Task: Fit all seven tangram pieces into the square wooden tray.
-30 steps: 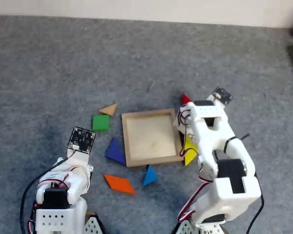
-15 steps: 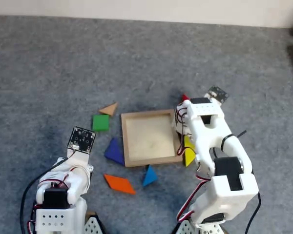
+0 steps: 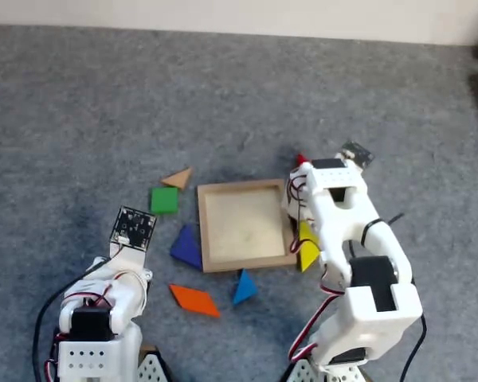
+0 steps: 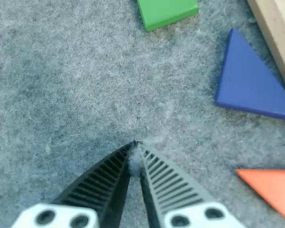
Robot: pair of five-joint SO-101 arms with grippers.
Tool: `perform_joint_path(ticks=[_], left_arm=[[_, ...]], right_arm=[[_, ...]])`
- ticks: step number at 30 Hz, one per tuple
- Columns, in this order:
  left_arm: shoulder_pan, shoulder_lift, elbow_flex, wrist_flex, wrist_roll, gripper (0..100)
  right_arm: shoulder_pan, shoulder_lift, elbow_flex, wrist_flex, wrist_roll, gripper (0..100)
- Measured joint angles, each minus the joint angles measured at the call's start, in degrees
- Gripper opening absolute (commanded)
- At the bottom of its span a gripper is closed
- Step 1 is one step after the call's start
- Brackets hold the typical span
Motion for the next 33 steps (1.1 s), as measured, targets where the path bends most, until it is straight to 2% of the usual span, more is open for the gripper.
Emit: perform_joint_path(ticks=[3,9,21,29,33], left_arm=[[0.0,0.0,0.0,0.0,0.0,0],[0.0,0.0,0.0,0.0,0.0,0],[0.0,0.0,0.0,0.0,0.0,0],[0.0,0.0,0.0,0.0,0.0,0],[0.0,0.0,0.0,0.0,0.0,0]], right_arm=[[1.14,0.0,0.0,0.79,0.97,16.9],[2.46,-0.79,0.0,1.32,7.56,16.9],[2.29,-15.38,0.26,1.85,18.73,16.9],[-5.19,-15.74,0.26,1.85,33.14,16.9],[-9.23,-15.74,0.26,1.05,36.48,16.9]])
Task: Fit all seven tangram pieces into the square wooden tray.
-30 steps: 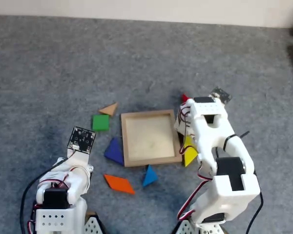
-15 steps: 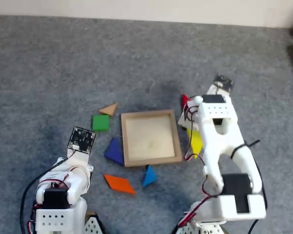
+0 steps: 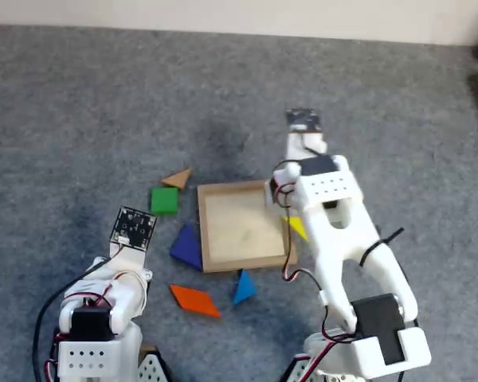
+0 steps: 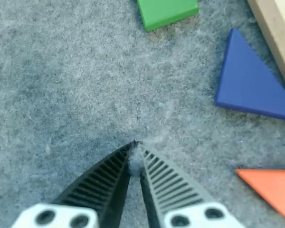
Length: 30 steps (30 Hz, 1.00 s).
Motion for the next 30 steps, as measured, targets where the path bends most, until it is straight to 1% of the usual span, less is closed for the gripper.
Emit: perform_joint_path(ticks=[5,10,17,24,28,30], left_arm=[[0.0,0.0,0.0,0.0,0.0,0],[0.0,0.0,0.0,0.0,0.0,0],[0.0,0.0,0.0,0.0,0.0,0],[0.0,0.0,0.0,0.0,0.0,0],[0.0,0.0,0.0,0.0,0.0,0],[0.0,0.0,0.0,0.0,0.0,0]], right_arm=[[-3.96,0.0,0.0,-5.8,0.62,16.7],[-6.59,3.25,-0.35,-6.77,2.11,16.7],[-6.59,13.36,-4.75,-6.86,2.46,16.7],[-6.59,13.98,-4.84,-6.77,2.55,17.0],[-6.59,14.07,-5.19,-3.6,2.55,17.1],[-6.95,14.07,-5.19,-3.08,2.11,19.0]])
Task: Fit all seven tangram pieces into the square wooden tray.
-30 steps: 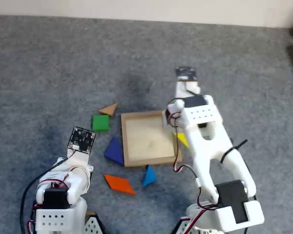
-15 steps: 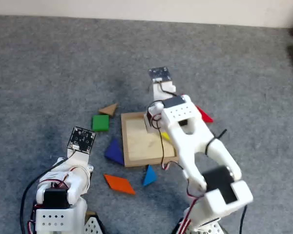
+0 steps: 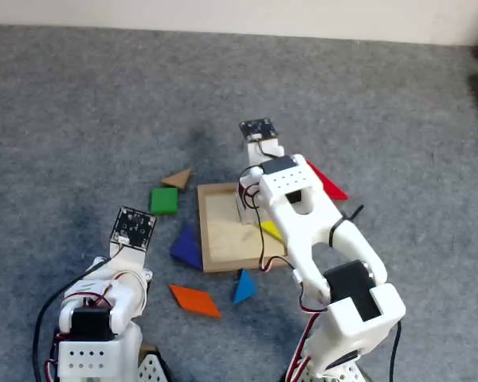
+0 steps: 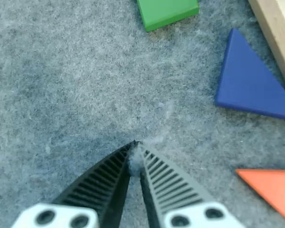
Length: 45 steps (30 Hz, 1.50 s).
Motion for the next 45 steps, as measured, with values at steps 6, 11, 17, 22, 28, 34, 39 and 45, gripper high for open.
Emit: perform_joint_path(ticks=[6,11,17,22,28,34,39,45], left_arm=[[0.0,0.0,0.0,0.0,0.0,0],[0.0,0.0,0.0,0.0,0.0,0],[0.0,0.0,0.0,0.0,0.0,0],[0.0,0.0,0.0,0.0,0.0,0],[0.0,0.0,0.0,0.0,0.0,0],[0.0,0.0,0.0,0.0,0.0,0],[0.0,0.0,0.0,0.0,0.0,0],[0.0,0.0,0.0,0.0,0.0,0]], right_arm=[[-1.49,0.0,0.0,0.53,-4.13,29.1],[-1.32,0.0,0.0,0.7,-4.48,29.1],[-1.41,0.0,-1.49,1.05,-4.48,29.6],[-1.41,0.0,-5.89,5.27,-4.48,29.3],[-1.41,0.0,-6.95,5.98,-4.48,29.3],[-2.02,1.14,-7.03,5.98,-4.48,29.3],[-2.2,7.12,-7.03,6.07,-4.48,29.3],[-4.31,7.56,-7.03,7.56,-4.48,29.3]])
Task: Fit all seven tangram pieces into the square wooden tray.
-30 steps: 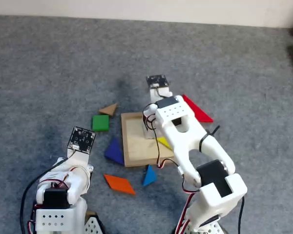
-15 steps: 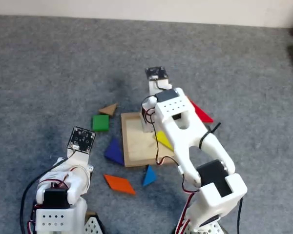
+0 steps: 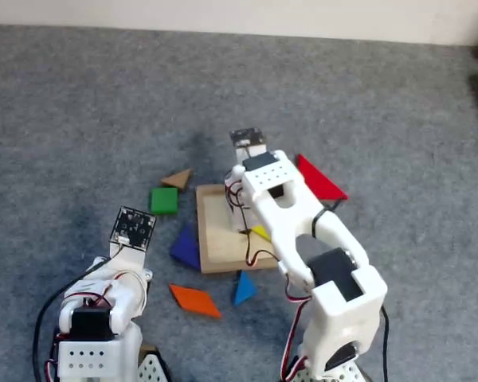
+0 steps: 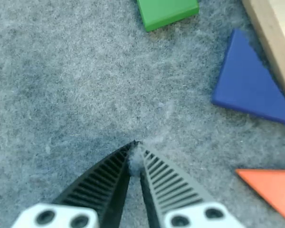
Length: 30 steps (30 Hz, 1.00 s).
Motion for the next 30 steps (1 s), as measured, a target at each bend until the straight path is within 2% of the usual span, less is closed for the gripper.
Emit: perform_joint_path(ticks=[11,18,30], left_arm=[[0.0,0.0,0.0,0.0,0.0,0],[0.0,0.0,0.0,0.0,0.0,0],[0.0,0.0,0.0,0.0,0.0,0]], right_arm=[[-0.53,-0.26,0.0,0.0,0.0,29.3],[-0.79,-5.45,0.0,0.35,0.0,29.3],[-3.43,-1.05,-0.09,0.26,0.0,29.3]])
